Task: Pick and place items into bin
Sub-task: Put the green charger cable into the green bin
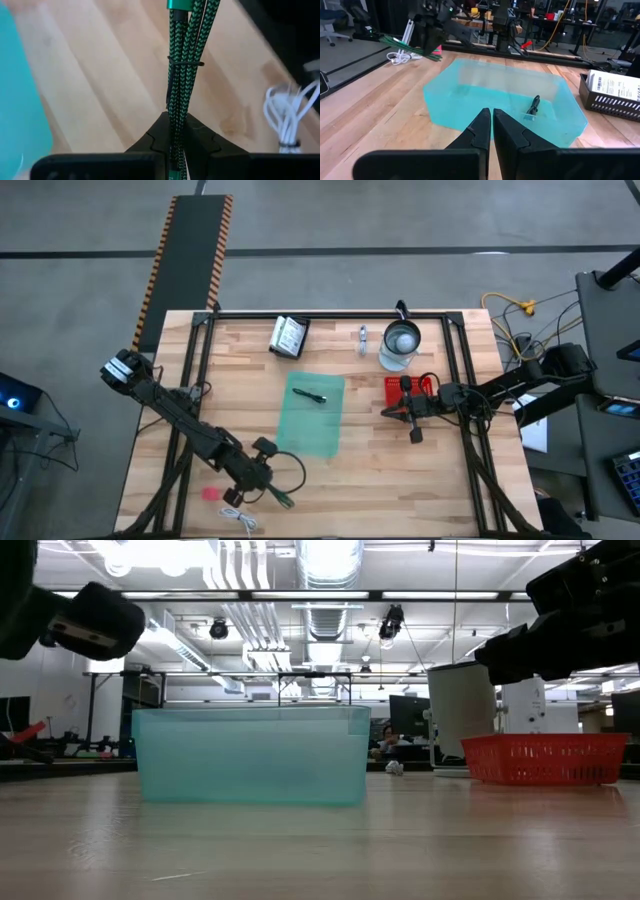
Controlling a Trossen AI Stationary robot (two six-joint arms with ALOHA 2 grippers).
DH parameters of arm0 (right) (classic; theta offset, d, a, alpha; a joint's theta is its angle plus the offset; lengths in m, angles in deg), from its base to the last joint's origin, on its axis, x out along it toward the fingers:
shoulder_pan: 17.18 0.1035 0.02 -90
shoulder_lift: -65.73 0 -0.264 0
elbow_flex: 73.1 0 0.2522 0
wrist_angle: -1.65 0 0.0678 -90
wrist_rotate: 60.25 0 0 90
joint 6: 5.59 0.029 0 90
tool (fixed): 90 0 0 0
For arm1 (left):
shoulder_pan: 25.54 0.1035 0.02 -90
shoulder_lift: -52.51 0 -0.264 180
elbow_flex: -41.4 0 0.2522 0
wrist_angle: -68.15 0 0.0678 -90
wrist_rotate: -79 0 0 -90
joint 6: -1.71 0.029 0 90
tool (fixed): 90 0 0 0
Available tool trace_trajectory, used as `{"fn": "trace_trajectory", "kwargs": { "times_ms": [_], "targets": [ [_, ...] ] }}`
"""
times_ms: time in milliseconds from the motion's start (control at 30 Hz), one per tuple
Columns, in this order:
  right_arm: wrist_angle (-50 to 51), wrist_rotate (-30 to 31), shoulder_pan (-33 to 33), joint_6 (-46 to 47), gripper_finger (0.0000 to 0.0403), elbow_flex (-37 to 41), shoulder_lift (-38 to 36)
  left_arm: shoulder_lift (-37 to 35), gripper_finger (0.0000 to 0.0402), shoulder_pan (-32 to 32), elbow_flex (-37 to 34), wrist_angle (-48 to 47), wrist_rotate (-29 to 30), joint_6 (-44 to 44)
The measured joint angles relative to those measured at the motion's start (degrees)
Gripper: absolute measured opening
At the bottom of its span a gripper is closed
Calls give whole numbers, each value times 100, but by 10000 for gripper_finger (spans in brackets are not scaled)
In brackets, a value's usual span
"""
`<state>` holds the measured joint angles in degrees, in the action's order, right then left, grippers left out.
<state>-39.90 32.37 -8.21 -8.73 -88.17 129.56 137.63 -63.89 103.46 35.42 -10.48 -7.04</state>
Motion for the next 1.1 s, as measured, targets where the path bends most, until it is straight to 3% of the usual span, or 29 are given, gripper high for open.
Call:
{"fn": "trace_trajectory", "kwargs": {
  "times_ms": [267,733,933,1100],
  "targets": [
    [0,-1,0,-2,9,0,0,-18,16,2,0,805,64,18],
    [0,1,0,-50,9,0,0,-26,16,9,85,1432,749,1213],
    [0,1,0,-50,9,0,0,-26,16,11,87,1473,1392,1410],
    [1,1,0,-50,9,0,0,-22,16,13,87,1666,1479,1456]
  ]
}}
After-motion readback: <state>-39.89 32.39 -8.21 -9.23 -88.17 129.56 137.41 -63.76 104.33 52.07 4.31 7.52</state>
